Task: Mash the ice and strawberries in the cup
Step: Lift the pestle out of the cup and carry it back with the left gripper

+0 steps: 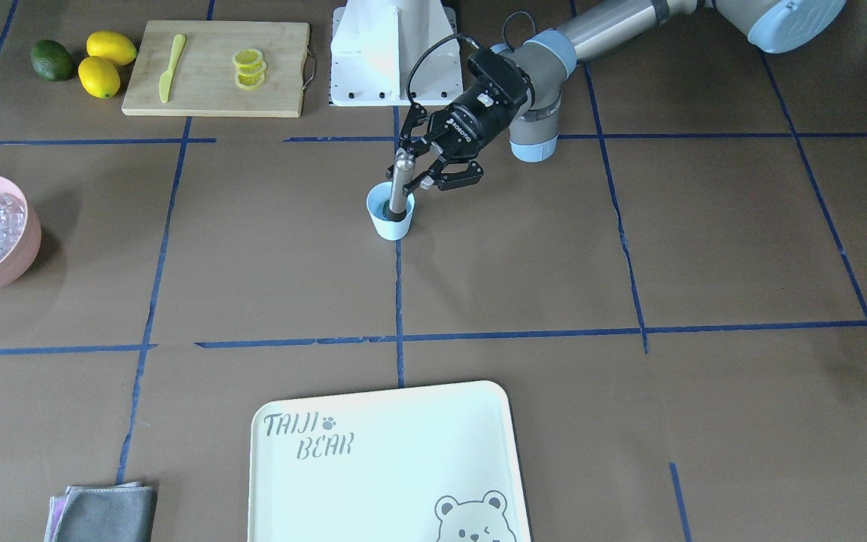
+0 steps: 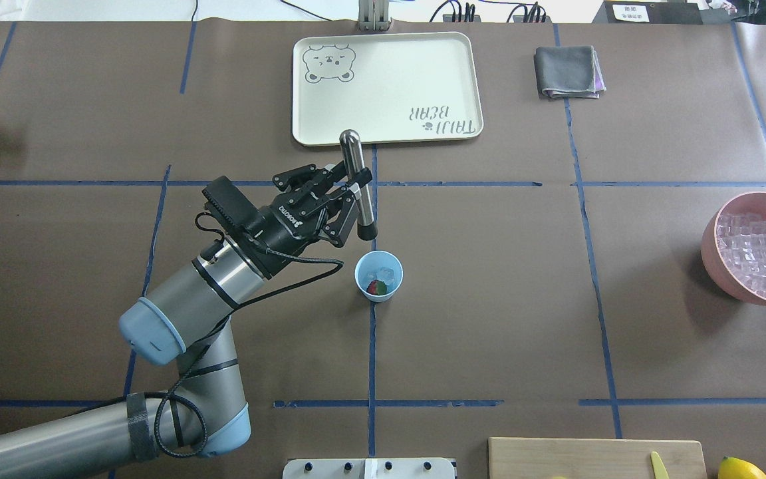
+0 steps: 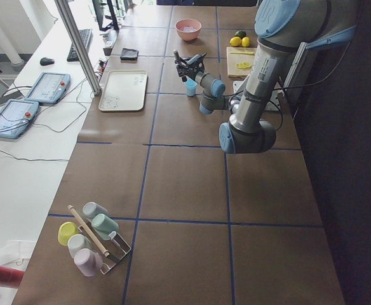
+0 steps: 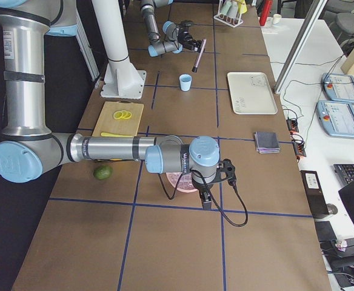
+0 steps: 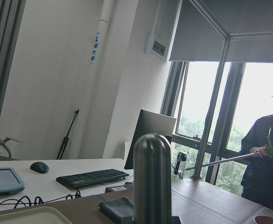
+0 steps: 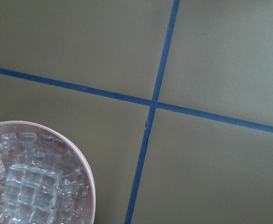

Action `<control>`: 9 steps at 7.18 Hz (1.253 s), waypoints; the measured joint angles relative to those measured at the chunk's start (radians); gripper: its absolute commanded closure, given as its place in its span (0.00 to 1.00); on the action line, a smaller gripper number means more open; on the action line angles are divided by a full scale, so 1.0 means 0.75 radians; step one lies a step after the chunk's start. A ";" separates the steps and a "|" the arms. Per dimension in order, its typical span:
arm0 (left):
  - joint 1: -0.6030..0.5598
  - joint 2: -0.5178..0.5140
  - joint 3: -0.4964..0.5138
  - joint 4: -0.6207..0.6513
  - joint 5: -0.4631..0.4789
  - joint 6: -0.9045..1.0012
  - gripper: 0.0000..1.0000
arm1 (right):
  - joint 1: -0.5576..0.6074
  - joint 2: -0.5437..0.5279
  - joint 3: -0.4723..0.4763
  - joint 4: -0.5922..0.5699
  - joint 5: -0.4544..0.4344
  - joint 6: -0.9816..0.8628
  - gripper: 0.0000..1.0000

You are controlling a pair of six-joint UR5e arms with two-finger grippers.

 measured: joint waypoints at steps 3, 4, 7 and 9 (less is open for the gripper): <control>-0.117 0.140 -0.030 0.040 -0.111 -0.304 1.00 | -0.002 0.001 0.007 0.003 0.003 0.010 0.01; -0.180 0.197 -0.031 0.066 -0.180 -0.441 1.00 | -0.002 0.002 0.010 0.004 0.004 0.014 0.01; -0.481 0.400 -0.102 0.223 -0.579 -0.786 1.00 | -0.001 0.001 0.018 0.008 0.009 0.017 0.01; -0.721 0.531 -0.163 0.389 -0.945 -0.951 1.00 | 0.000 0.001 0.025 0.009 0.010 0.018 0.01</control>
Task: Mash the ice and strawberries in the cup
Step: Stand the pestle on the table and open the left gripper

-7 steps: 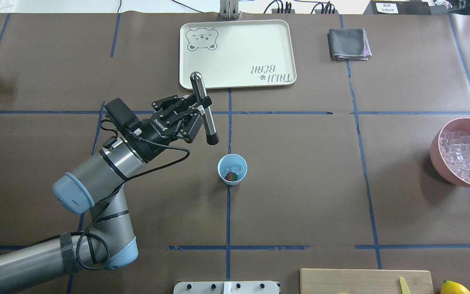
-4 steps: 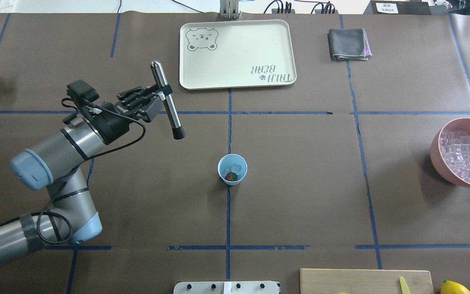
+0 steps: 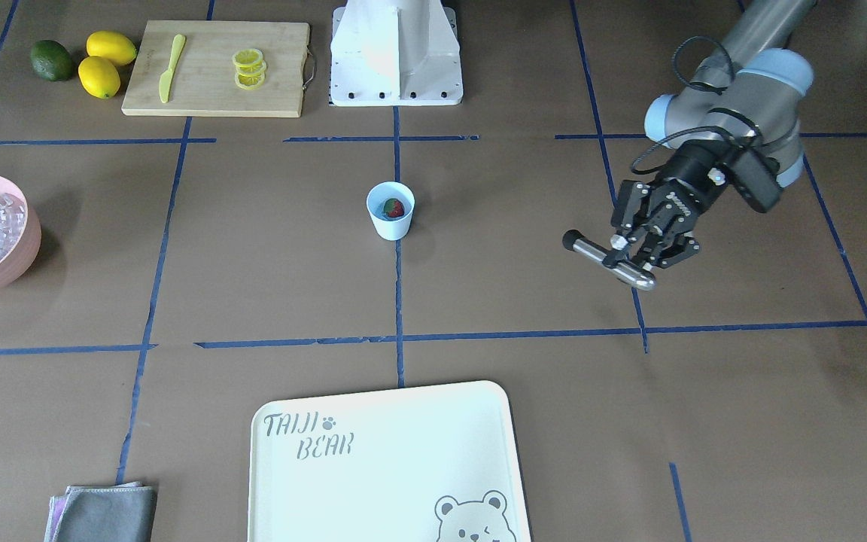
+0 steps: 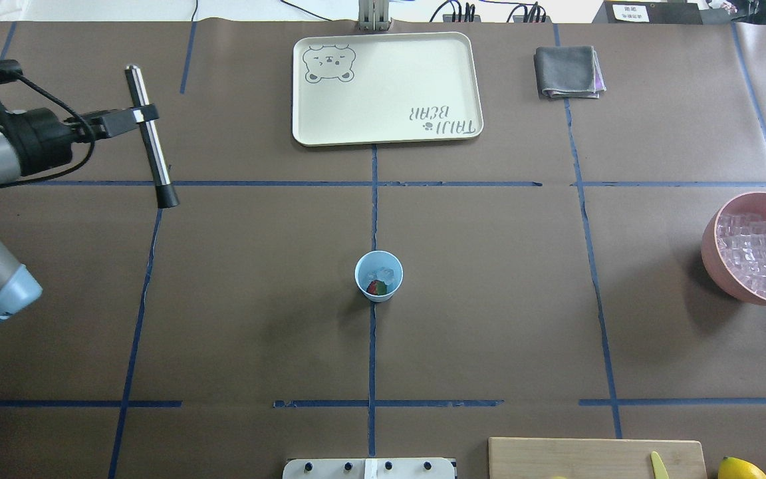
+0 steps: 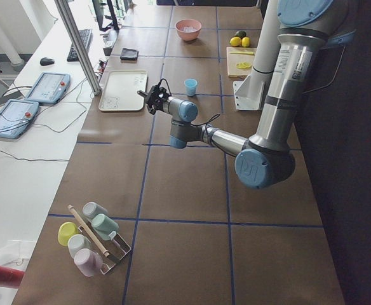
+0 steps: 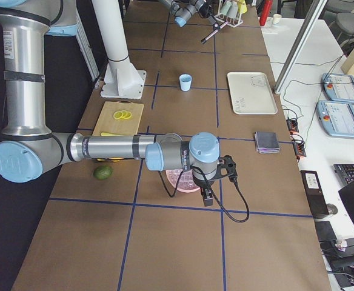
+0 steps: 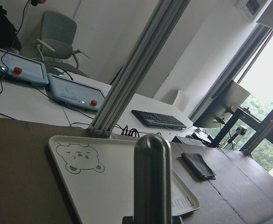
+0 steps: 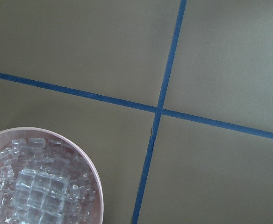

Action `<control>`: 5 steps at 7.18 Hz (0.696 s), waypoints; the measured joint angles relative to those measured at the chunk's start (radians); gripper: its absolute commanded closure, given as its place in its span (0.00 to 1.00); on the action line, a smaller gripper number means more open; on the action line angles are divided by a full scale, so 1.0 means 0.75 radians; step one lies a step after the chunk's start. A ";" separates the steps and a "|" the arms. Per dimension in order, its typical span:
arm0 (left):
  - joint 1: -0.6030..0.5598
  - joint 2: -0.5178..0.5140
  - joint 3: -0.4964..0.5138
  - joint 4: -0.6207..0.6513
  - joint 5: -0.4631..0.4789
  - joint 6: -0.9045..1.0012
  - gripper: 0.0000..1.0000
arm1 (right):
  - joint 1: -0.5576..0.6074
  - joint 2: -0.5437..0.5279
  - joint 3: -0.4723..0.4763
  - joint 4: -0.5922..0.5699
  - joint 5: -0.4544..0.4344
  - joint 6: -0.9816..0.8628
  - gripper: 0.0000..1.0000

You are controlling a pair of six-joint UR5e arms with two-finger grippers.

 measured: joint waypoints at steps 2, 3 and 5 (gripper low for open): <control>-0.201 0.114 -0.017 0.160 -0.366 -0.077 1.00 | 0.000 0.000 0.008 -0.001 0.002 0.001 0.01; -0.274 0.160 -0.027 0.253 -0.520 -0.085 1.00 | 0.000 0.000 0.008 0.000 0.001 0.001 0.01; -0.340 0.218 -0.031 0.448 -0.710 -0.072 1.00 | 0.000 0.000 0.005 -0.003 0.002 0.003 0.01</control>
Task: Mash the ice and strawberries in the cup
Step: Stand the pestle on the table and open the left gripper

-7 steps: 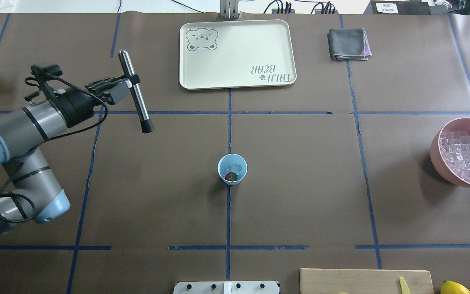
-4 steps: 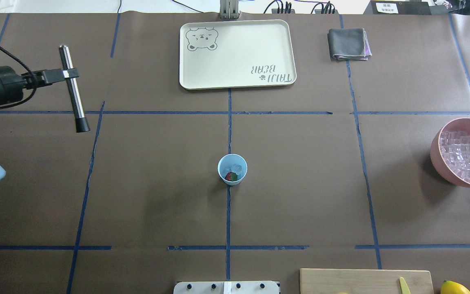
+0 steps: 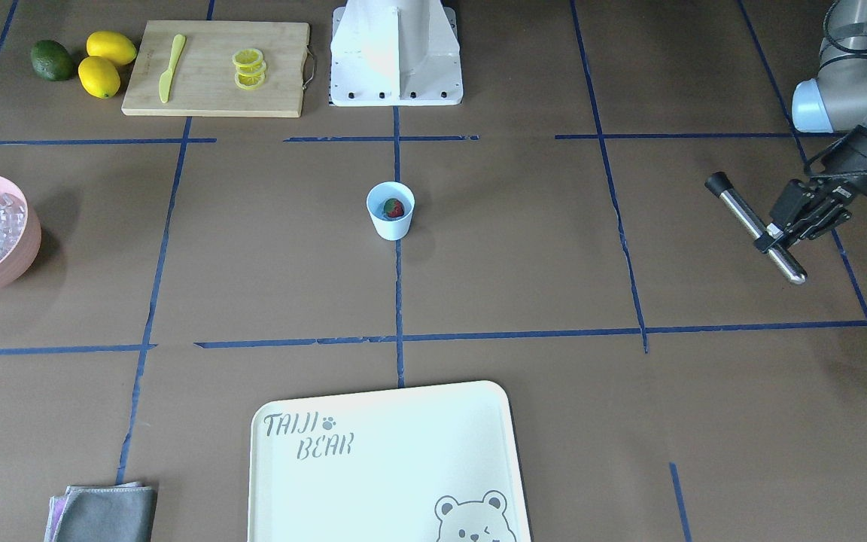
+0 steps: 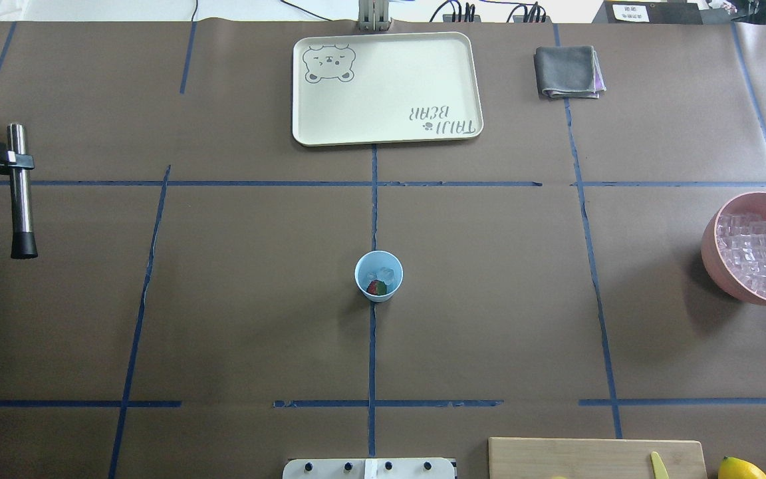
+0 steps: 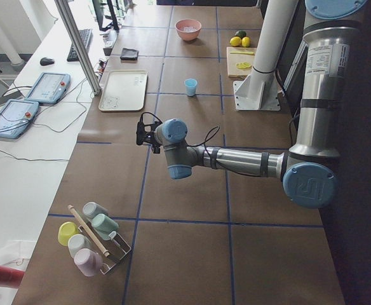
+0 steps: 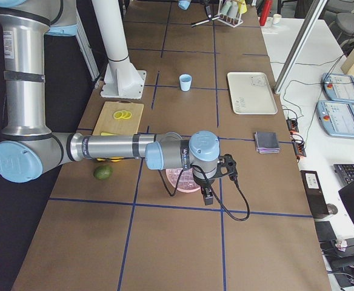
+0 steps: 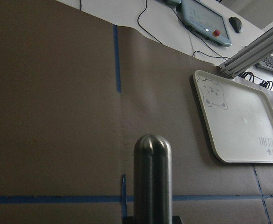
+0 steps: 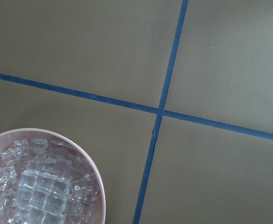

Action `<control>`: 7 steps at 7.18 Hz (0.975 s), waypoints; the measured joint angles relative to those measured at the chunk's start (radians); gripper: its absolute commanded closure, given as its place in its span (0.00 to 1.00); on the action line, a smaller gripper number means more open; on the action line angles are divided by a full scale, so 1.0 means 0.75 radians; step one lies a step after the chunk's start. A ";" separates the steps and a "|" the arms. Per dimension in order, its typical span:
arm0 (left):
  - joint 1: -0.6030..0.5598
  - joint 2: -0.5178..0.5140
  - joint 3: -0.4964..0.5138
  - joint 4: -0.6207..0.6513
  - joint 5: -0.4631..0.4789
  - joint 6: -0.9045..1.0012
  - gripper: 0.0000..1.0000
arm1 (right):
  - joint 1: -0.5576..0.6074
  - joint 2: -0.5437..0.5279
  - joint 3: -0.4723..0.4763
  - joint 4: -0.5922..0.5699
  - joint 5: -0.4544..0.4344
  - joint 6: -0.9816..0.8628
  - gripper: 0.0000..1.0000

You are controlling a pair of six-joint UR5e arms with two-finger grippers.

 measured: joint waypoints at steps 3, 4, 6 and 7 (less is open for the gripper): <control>0.012 0.071 -0.001 0.262 -0.047 0.316 1.00 | -0.001 -0.007 -0.004 -0.003 0.007 0.005 0.01; 0.014 0.083 0.000 0.378 -0.030 0.485 1.00 | 0.000 -0.011 -0.003 0.001 0.008 0.006 0.01; 0.016 0.104 0.002 0.602 0.015 0.750 1.00 | -0.001 -0.014 -0.002 0.003 0.007 0.007 0.01; 0.017 0.122 0.004 0.688 0.056 0.839 1.00 | -0.001 -0.014 -0.003 0.003 0.005 0.007 0.01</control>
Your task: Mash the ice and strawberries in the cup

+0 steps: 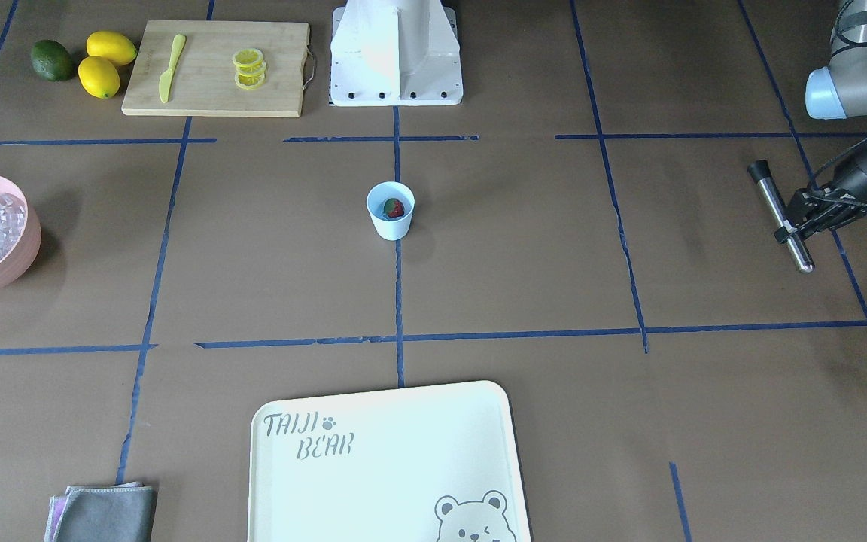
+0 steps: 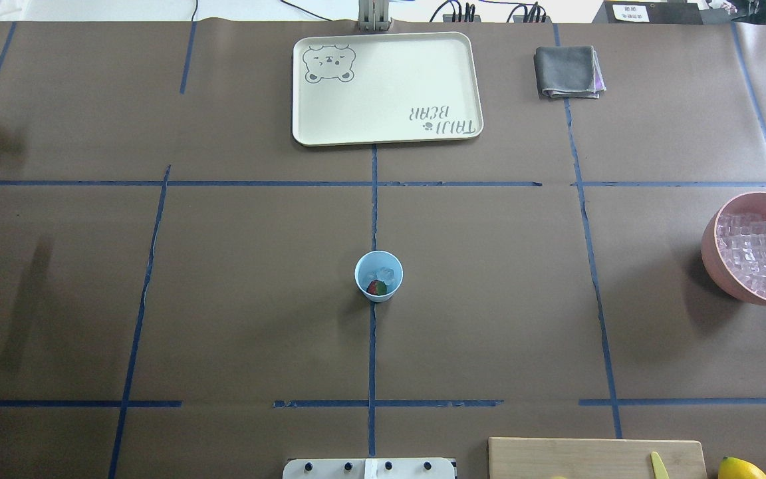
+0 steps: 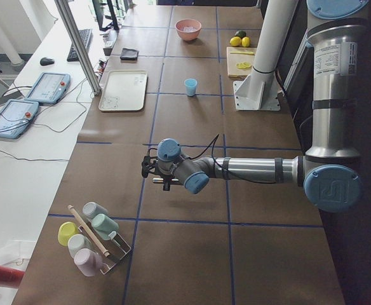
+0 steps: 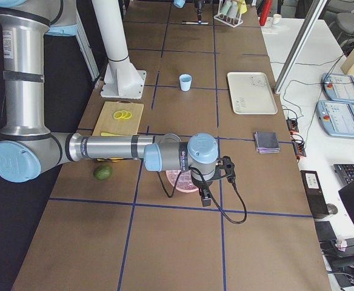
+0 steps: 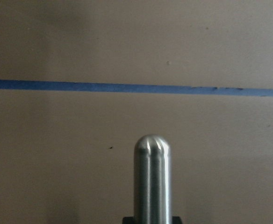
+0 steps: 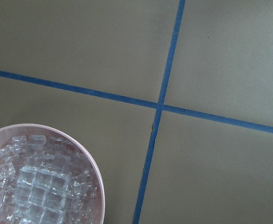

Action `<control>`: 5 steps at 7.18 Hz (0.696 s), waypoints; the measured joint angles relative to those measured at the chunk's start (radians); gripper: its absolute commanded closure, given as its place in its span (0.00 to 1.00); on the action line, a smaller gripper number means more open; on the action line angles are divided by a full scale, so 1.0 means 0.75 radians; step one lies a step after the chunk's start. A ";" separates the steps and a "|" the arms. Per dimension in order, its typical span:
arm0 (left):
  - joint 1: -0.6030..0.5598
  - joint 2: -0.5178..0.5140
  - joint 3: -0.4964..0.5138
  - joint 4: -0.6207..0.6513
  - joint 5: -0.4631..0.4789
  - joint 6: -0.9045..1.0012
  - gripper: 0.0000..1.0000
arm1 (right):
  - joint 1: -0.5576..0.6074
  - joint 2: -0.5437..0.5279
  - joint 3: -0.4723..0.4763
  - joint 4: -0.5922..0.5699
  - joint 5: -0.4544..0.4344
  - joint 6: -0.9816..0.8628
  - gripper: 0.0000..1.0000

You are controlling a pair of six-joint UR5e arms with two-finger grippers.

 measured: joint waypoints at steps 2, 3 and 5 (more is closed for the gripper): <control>0.005 0.026 0.016 0.091 0.076 0.081 1.00 | 0.000 0.000 -0.001 0.000 -0.003 0.000 0.01; 0.012 0.020 0.035 0.104 0.117 0.093 1.00 | 0.000 0.000 -0.001 0.000 -0.004 0.000 0.01; 0.025 -0.022 0.081 0.111 0.156 0.100 1.00 | 0.000 0.001 0.001 0.000 -0.005 0.000 0.01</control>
